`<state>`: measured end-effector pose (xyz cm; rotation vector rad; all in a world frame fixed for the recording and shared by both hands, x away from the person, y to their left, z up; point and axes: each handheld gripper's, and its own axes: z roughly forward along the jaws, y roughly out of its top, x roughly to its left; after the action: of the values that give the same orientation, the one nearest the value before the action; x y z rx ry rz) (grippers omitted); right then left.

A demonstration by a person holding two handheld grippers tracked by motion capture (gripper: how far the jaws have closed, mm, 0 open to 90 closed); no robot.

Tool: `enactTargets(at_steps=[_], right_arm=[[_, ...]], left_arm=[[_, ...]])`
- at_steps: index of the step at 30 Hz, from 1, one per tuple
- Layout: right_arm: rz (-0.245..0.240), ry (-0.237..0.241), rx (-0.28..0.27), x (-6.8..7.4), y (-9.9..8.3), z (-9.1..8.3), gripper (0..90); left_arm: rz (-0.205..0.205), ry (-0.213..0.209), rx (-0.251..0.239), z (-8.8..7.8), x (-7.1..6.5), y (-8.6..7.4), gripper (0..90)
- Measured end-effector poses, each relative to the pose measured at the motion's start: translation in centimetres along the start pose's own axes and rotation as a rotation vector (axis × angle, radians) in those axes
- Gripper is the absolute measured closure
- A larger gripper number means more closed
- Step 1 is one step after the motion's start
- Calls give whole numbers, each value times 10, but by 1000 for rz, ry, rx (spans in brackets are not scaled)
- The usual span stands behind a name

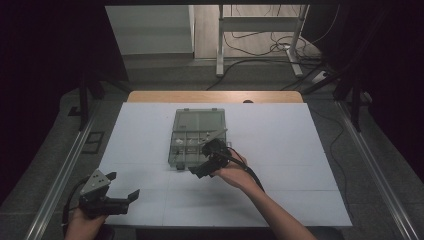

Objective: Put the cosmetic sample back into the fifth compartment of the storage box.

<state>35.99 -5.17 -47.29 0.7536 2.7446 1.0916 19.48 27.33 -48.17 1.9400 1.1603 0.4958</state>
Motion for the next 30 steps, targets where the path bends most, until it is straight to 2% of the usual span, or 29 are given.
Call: enactTargets(at_steps=[9,30], right_arm=[[-2,-6,1,-2,-9,-7,29],[-16,-11,8,6,-23,-24,0]], left_arm=[[-1,-2,-2,0,0,0,4],[-4,-5,0,0,1,0,4]])
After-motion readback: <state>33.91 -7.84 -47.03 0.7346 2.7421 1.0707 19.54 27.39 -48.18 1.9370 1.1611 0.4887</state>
